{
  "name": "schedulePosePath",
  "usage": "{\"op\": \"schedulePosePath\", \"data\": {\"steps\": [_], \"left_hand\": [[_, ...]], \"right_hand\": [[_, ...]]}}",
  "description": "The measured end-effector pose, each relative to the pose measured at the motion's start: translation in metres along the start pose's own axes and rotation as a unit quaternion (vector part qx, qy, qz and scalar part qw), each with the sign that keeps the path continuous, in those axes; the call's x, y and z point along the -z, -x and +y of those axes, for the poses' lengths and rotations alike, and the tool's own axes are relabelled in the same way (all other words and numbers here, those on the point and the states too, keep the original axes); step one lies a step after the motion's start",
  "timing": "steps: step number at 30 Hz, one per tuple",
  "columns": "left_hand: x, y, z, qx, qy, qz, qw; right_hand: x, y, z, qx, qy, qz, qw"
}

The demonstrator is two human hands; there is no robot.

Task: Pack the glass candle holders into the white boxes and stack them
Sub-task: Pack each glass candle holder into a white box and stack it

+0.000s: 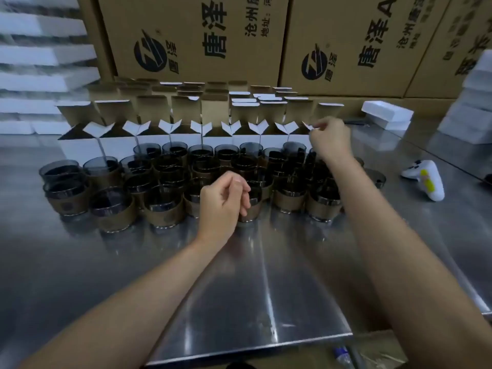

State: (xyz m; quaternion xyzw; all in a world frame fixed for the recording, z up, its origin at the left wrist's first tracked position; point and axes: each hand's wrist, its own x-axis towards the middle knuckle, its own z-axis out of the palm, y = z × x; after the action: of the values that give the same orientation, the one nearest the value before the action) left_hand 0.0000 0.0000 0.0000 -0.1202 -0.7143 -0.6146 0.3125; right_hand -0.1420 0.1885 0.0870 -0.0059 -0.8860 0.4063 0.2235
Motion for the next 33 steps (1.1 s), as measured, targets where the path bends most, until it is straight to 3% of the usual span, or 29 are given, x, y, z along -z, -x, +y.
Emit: {"op": "schedulePosePath", "data": {"steps": [3, 8, 13, 20, 25, 27, 33], "left_hand": [[-0.002, -0.002, -0.004, -0.01, -0.015, -0.001, 1.0], [-0.005, -0.005, -0.008, -0.039, -0.039, -0.013, 0.998], [-0.007, -0.006, -0.008, -0.037, -0.039, -0.014, 0.998], [-0.007, -0.006, -0.01, -0.047, -0.048, -0.018, 0.998], [-0.006, -0.007, -0.011, -0.051, -0.066, -0.023, 0.996], [-0.006, -0.007, -0.01, -0.048, -0.072, -0.024, 0.996], [-0.006, -0.003, -0.009, -0.052, -0.084, -0.04, 0.994]], "right_hand": [[0.005, -0.047, 0.015, -0.064, 0.116, -0.032, 0.991], [-0.009, -0.099, 0.034, -0.137, 0.18, -0.043, 0.973], [-0.025, -0.12, 0.049, -0.167, 0.095, -0.079, 0.978], [-0.038, -0.124, 0.054, -0.152, 0.087, -0.07, 0.982], [-0.035, -0.128, 0.053, -0.139, 0.021, 0.005, 0.99], [-0.028, -0.129, 0.048, -0.114, 0.03, 0.028, 0.993], [-0.025, -0.11, 0.056, -0.135, 0.122, -0.032, 0.983]]}}
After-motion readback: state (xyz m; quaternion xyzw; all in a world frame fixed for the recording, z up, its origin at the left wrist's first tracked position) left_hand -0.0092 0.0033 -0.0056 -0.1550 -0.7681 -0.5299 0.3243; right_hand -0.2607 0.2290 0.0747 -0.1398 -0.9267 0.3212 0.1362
